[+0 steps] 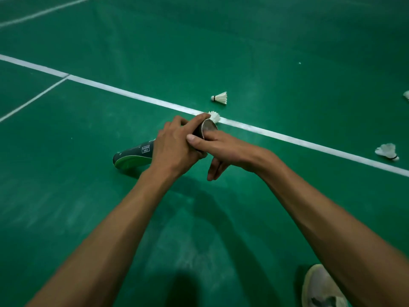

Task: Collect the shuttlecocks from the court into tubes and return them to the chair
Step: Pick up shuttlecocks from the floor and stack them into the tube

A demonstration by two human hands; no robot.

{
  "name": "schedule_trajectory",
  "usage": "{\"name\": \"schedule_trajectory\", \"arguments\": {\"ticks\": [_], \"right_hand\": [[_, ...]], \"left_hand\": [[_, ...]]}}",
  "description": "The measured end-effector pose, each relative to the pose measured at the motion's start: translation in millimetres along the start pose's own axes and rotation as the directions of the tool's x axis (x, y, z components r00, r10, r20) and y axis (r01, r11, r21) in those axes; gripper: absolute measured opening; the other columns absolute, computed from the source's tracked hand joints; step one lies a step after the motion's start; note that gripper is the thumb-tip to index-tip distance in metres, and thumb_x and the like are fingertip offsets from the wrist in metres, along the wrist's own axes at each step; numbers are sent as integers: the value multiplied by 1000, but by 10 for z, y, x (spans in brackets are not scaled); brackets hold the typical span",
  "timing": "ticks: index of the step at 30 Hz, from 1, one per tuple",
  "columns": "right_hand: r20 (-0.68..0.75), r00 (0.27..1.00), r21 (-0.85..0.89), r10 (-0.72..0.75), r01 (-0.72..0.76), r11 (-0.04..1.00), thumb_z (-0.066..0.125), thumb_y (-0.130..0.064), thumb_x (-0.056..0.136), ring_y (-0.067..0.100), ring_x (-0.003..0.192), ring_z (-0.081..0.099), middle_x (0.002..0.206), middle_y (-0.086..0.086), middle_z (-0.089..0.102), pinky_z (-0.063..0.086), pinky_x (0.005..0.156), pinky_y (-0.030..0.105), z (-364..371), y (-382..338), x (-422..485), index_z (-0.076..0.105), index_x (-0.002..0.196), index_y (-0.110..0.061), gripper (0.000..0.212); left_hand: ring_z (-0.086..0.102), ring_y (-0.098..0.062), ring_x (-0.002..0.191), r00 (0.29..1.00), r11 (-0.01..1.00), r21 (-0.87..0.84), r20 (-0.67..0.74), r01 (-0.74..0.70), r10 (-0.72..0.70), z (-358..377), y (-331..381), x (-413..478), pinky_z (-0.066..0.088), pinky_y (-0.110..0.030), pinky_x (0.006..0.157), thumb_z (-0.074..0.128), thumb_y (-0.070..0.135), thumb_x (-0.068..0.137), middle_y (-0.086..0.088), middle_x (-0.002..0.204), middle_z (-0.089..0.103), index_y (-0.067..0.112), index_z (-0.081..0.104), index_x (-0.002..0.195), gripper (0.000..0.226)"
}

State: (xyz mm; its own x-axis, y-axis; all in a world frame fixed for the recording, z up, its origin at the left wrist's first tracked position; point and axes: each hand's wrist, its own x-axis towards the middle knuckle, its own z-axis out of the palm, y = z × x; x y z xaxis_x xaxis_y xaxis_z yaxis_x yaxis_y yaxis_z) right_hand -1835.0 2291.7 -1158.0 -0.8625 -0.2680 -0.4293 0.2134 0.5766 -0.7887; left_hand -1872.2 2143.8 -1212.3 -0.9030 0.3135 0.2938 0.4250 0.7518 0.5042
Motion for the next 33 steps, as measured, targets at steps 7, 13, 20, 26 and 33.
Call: {"name": "schedule_trajectory", "arguments": {"ticks": [7,13,20,26,33], "right_hand": [[36,999,12,-6,6,1000,44,-58,102,40,69,75,140,6,49,63,75,54,-87,118,75,49,135,-17,53],[54,997,17,-54,54,998,42,-56,103,42,72,74,142,3,47,62,75,57,-123,148,67,43,143,-20,53],[67,994,51,-87,83,995,43,-57,103,40,75,75,146,6,49,63,72,51,-95,135,184,37,149,-24,57],[-295,930,126,-219,265,956,56,-33,103,36,61,73,97,15,72,59,56,46,-95,82,410,68,104,-7,29],[-654,756,325,5,276,904,52,-19,98,23,47,63,73,10,74,46,45,28,-277,256,836,71,82,-4,29]], "left_hand": [[57,-34,98,1000,998,57,28,-6,4,100,17,47,46,-42,83,80,32,75,-7,112,58,45,50,148,79],[57,-34,101,1000,997,78,29,-8,6,81,47,67,44,-41,85,77,35,78,-7,113,57,45,49,148,76],[57,-35,99,1000,991,131,4,-3,2,19,-26,104,44,-42,83,69,36,80,-9,114,58,44,47,149,73],[59,-36,106,990,984,115,-40,138,-134,61,-80,283,46,-46,92,76,36,79,-8,120,58,46,44,149,77],[59,-34,109,984,968,178,-37,178,-174,122,-288,235,47,-45,96,90,28,71,-7,125,57,46,43,149,92]]}}
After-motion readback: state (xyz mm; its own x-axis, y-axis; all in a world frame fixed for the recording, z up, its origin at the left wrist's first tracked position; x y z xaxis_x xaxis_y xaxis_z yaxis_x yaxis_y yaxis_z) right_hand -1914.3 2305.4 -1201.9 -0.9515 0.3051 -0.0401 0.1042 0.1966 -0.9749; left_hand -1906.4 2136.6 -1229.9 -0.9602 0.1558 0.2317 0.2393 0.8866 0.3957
